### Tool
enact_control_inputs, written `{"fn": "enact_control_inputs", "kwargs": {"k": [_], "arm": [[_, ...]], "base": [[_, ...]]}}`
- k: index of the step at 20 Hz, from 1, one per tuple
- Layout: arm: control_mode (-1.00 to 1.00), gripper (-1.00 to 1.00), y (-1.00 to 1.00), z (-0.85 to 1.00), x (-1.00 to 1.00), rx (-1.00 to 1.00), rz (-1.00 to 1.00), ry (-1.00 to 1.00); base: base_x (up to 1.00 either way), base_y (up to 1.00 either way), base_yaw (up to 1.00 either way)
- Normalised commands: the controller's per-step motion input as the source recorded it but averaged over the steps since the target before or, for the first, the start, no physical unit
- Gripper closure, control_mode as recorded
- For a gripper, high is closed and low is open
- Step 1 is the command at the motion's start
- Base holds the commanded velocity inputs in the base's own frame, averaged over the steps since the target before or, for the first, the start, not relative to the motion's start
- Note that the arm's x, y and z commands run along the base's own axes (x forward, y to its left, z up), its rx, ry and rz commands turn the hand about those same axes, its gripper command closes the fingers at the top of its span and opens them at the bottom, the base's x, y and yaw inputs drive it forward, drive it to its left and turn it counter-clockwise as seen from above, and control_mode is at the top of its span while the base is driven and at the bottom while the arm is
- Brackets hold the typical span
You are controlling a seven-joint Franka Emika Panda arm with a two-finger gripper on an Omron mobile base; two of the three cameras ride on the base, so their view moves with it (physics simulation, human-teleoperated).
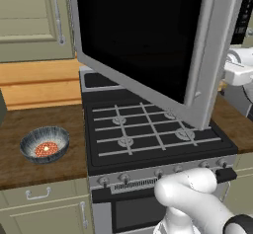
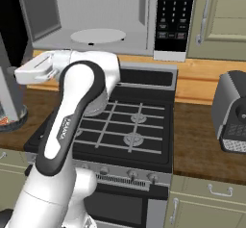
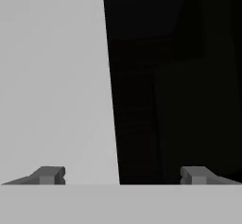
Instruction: Open the microwave, place the bowl with waffle inside the microwave, then close the microwave door and turn it on.
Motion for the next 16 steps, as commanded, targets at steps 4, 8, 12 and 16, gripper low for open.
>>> {"fn": "enact_control_inputs", "kwargs": {"k": [4,8,12,16], "arm": [[-1.00,-1.00,0.89,0.00,-0.56,-0.02,0.00,0.00],[-1.00,-1.00,0.83,0.00,-0.34,-0.03,0.00,0.00],[-1.00,-1.00,0.75,0.00,-0.05,-0.04,0.00,0.00],[-1.00,-1.00,0.55,0.00,0.00,-0.02,0.00,0.00]], "base": [[0.00,0.00,0.00],[0.00,0.00,0.00],[0.00,0.00,0.00],[0.00,0.00,0.00]]}}
